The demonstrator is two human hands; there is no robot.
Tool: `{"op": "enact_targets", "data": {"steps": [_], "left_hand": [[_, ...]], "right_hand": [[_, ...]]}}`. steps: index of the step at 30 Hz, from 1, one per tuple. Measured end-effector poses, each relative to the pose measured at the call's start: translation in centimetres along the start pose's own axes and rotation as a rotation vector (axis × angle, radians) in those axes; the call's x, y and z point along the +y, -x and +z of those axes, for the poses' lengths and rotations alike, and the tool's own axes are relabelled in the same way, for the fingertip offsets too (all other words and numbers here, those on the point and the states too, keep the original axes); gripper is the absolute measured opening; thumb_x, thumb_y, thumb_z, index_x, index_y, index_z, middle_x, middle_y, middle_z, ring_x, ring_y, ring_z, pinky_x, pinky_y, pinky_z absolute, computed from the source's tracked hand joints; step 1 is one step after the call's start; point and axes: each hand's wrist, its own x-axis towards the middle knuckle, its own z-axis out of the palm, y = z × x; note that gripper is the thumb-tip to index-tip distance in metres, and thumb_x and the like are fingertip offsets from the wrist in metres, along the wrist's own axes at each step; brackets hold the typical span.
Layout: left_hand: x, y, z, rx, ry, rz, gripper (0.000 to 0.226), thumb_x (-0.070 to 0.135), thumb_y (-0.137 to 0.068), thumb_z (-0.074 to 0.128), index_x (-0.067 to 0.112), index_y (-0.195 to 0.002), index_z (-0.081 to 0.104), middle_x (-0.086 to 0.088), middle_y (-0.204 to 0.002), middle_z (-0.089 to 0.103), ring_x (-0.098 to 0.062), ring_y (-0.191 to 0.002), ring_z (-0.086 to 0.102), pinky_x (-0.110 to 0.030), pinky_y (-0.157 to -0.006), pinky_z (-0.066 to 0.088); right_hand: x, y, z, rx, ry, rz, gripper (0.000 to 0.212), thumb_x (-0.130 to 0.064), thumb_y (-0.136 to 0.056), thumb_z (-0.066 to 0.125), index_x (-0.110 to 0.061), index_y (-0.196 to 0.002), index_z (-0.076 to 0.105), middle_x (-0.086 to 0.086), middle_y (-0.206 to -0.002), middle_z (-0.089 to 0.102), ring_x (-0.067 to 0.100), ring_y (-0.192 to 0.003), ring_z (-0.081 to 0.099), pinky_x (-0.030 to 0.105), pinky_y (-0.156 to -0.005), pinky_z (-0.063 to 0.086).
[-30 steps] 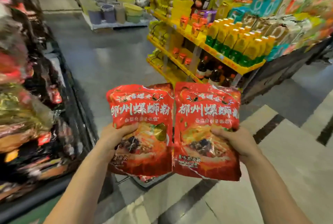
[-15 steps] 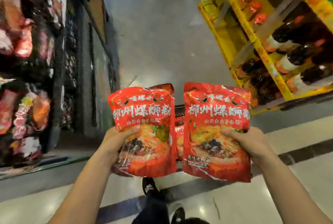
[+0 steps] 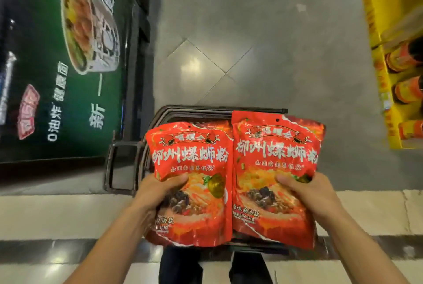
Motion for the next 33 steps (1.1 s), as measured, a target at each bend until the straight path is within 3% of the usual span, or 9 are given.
{"op": "enact_targets", "data": {"steps": [5,9,13,17,19,21,23,27,33], "left_hand": [[-2.9,-8.2,2.9,0.033,-0.03,0.056,0.036,0.011,-0.068,0.088,0.012,-0.1,0.074,-0.003,-0.089,0.079,-0.023,-0.087,0.075,-0.034,-0.079,0.058],[-4.6,-12.7,4.0,0.053,-0.082,0.082,0.035,0.016,-0.067,0.091,0.017,-0.098,0.075,0.0,-0.092,0.079,-0.016,-0.086,0.074,-0.03,-0.078,0.057],[-4.8,-13.5,4.5,0.198,-0.298,0.175,0.059,0.037,-0.062,0.093,0.017,-0.111,0.066,0.003,-0.104,0.074,-0.023,-0.103,0.069,-0.04,-0.092,0.053],[-5.2,-9.1,6.9,0.621,-0.868,0.68,0.081,0.035,-0.073,0.084,0.016,-0.14,0.044,-0.018,-0.141,0.048,-0.037,-0.133,0.043,-0.054,-0.108,0.037],[-5.8,-8.3,9.2,0.482,-1.156,0.951,0.074,0.047,-0.082,0.069,0.025,-0.146,0.038,-0.017,-0.157,0.034,-0.038,-0.147,0.027,-0.059,-0.117,0.023],[-6.8,-9.6,10.5,0.303,-1.365,1.011,0.071,0.062,-0.089,0.046,0.034,-0.152,0.03,-0.011,-0.165,0.021,-0.035,-0.153,0.013,-0.065,-0.118,0.014],[-7.5,-11.9,10.1,0.239,-1.467,0.94,0.072,0.068,-0.091,0.036,0.035,-0.155,0.029,-0.009,-0.167,0.016,-0.033,-0.154,0.01,-0.07,-0.115,0.014],[-8.8,-15.2,7.6,0.24,-1.476,0.934,0.076,0.069,-0.087,0.04,0.033,-0.154,0.036,-0.007,-0.166,0.019,-0.03,-0.153,0.015,-0.073,-0.112,0.018],[-9.6,-17.2,7.4,0.264,-1.4,1.025,0.077,0.066,-0.086,0.043,0.032,-0.155,0.036,-0.005,-0.167,0.016,-0.028,-0.155,0.009,-0.072,-0.114,0.013]], "right_hand": [[3.9,-8.7,1.0,-0.088,0.114,-0.008,0.04,-0.031,-0.067,0.09,-0.023,-0.101,0.071,-0.008,-0.09,0.077,0.013,-0.081,0.073,0.029,-0.071,0.054],[6.9,-12.6,2.1,-0.048,0.063,-0.025,0.06,-0.019,-0.071,0.087,-0.015,-0.125,0.061,0.0,-0.111,0.072,0.008,-0.09,0.068,0.022,-0.071,0.049],[7.4,-11.3,2.9,0.181,0.325,-0.195,0.09,-0.036,-0.073,0.085,-0.02,-0.146,0.036,-0.004,-0.129,0.057,0.017,-0.115,0.057,0.035,-0.094,0.045],[6.8,-7.6,5.6,0.433,0.795,-0.756,0.07,-0.035,-0.086,0.066,-0.02,-0.147,0.035,0.014,-0.152,0.038,0.034,-0.142,0.033,0.056,-0.112,0.032],[6.9,-7.7,7.4,0.34,0.957,-0.885,0.07,-0.049,-0.086,0.054,-0.025,-0.149,0.038,0.013,-0.161,0.027,0.036,-0.15,0.018,0.06,-0.117,0.017],[7.5,-9.5,8.2,0.305,1.096,-0.811,0.075,-0.063,-0.088,0.044,-0.031,-0.155,0.03,0.012,-0.165,0.012,0.037,-0.152,0.005,0.063,-0.118,0.004],[8.3,-11.6,8.6,0.3,1.158,-0.644,0.079,-0.073,-0.089,0.031,-0.032,-0.156,0.024,0.012,-0.166,0.005,0.037,-0.152,0.002,0.067,-0.117,0.006],[10.8,-14.3,9.0,0.246,1.156,-0.537,0.084,-0.081,-0.089,0.015,-0.032,-0.156,0.022,0.012,-0.166,0.007,0.037,-0.152,0.005,0.068,-0.115,0.015],[11.6,-15.8,9.3,0.269,1.134,-0.539,0.081,-0.081,-0.088,0.014,-0.035,-0.155,0.016,0.015,-0.163,0.017,0.037,-0.151,0.007,0.065,-0.117,0.014]]}}
